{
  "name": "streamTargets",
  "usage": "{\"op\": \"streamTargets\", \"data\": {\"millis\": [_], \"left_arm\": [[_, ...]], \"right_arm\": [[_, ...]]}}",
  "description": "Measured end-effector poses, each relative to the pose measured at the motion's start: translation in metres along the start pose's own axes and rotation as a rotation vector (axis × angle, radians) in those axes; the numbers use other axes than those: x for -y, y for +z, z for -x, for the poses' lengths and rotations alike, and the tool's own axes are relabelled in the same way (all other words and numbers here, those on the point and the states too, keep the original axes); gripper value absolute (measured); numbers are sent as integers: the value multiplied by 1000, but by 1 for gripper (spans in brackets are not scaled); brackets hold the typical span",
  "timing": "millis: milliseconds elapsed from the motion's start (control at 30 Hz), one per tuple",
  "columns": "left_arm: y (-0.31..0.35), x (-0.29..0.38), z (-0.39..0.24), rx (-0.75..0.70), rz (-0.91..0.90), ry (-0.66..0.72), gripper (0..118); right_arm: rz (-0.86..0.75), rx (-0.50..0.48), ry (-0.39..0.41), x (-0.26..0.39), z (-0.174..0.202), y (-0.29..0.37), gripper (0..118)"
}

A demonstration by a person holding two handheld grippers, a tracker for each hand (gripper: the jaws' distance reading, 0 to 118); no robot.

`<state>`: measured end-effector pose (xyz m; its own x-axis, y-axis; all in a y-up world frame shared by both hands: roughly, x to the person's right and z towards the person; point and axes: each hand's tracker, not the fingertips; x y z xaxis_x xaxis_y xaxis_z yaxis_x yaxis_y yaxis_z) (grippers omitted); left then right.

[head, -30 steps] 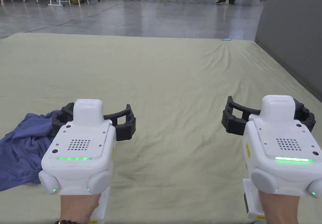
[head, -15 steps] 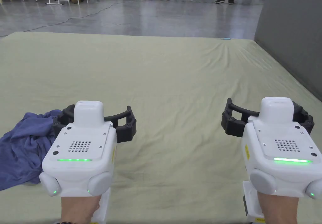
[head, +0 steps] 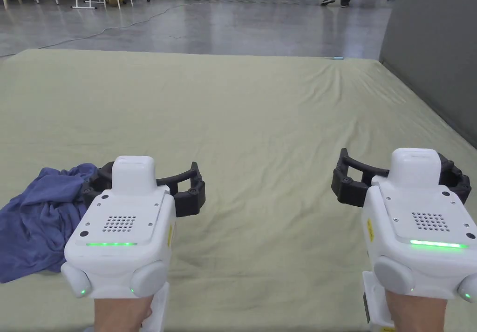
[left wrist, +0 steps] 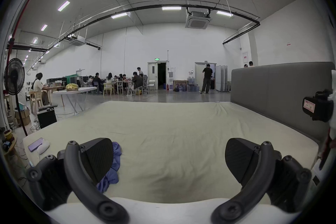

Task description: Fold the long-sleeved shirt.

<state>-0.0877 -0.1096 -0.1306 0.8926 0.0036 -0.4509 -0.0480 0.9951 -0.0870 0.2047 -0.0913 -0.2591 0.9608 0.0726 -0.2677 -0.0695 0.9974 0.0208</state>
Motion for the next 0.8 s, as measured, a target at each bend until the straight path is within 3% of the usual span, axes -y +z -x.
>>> {"op": "streamTargets", "data": {"millis": [233, 267, 300, 333, 367, 400, 433, 533, 633, 800], "left_arm": [[3, 0, -1, -12, -9, 2, 116], [5, -1, -1, -15, 10, 10, 103], [6, -3, 0, 5, 51, 29, 68], [6, -4, 2, 13, 35, 34, 10], [6, -3, 1, 7, 30, 29, 0], [4, 0, -3, -51, 50, -24, 0], [4, 0, -7, -34, 42, -31, 0], [6, -4, -7, -30, 36, -7, 0], [6, -8, 4, -69, 21, 9, 0], [30, -21, 56, -202, -9, 46, 0]], "right_arm": [[8, -1, -2, 1, -2, 2, 118], [14, 0, -8, 2, -3, 3, 116], [20, -3, -19, 2, -3, 4, 102], [23, -15, -36, 2, -4, 5, 69], [26, -27, -44, 1, -5, 6, 0], [31, -12, -33, 2, -4, 4, 0], [24, 96, 26, 2, -2, 3, 0], [42, 6, -17, 2, -6, 1, 0], [36, 9, -9, -1, 5, -3, 0], [15, -153, -29, -12, 60, -9, 0]]}}
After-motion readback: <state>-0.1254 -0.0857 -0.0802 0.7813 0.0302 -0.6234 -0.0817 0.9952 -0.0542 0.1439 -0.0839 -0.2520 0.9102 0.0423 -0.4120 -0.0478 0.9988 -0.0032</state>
